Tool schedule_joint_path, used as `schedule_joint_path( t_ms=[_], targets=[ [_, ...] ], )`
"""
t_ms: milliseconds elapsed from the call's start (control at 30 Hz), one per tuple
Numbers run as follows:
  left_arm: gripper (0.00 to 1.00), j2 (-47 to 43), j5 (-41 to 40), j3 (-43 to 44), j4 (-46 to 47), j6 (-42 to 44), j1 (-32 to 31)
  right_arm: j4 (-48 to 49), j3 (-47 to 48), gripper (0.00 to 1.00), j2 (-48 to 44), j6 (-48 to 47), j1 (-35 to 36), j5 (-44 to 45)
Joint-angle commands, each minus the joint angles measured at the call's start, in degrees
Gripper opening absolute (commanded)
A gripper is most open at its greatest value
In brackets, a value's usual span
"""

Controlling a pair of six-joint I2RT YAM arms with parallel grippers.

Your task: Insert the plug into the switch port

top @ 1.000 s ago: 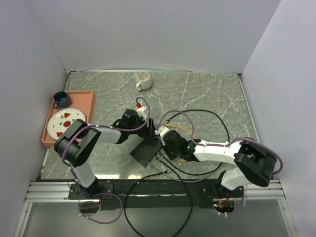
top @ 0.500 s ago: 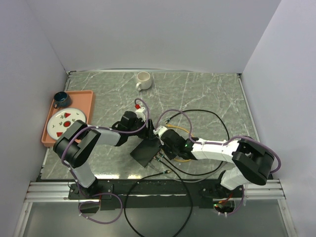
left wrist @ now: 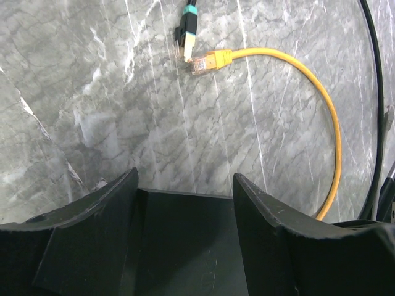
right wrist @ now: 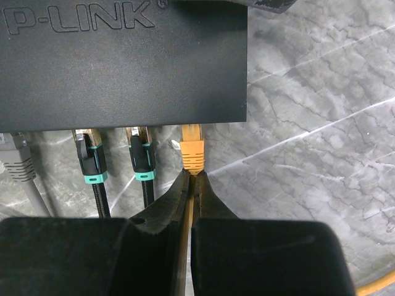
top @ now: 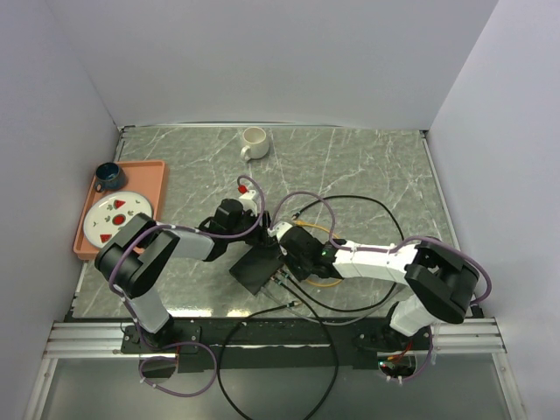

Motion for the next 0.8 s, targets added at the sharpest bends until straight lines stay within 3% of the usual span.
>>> schedule_joint_path(
  t_ms=[0,400,767],
  targets=[
    [0.65,-1.05,13.85,-2.32,-2.00,-6.02,-5.91,24.09,6.70,0.00,-0.32,0.71,-0.16,4.56],
    [0.63,-3.33,12.18,-5.31,-0.86,-9.27,-6.17,28.57,7.57,0.00,-0.33,4.14,-0.16,11.94],
    [0.61,-5.27,11.13,-7.33,-0.25,-11.81,-6.35,39.82,5.12,0.00,0.73,2.82,-0.24,7.12]
  ],
)
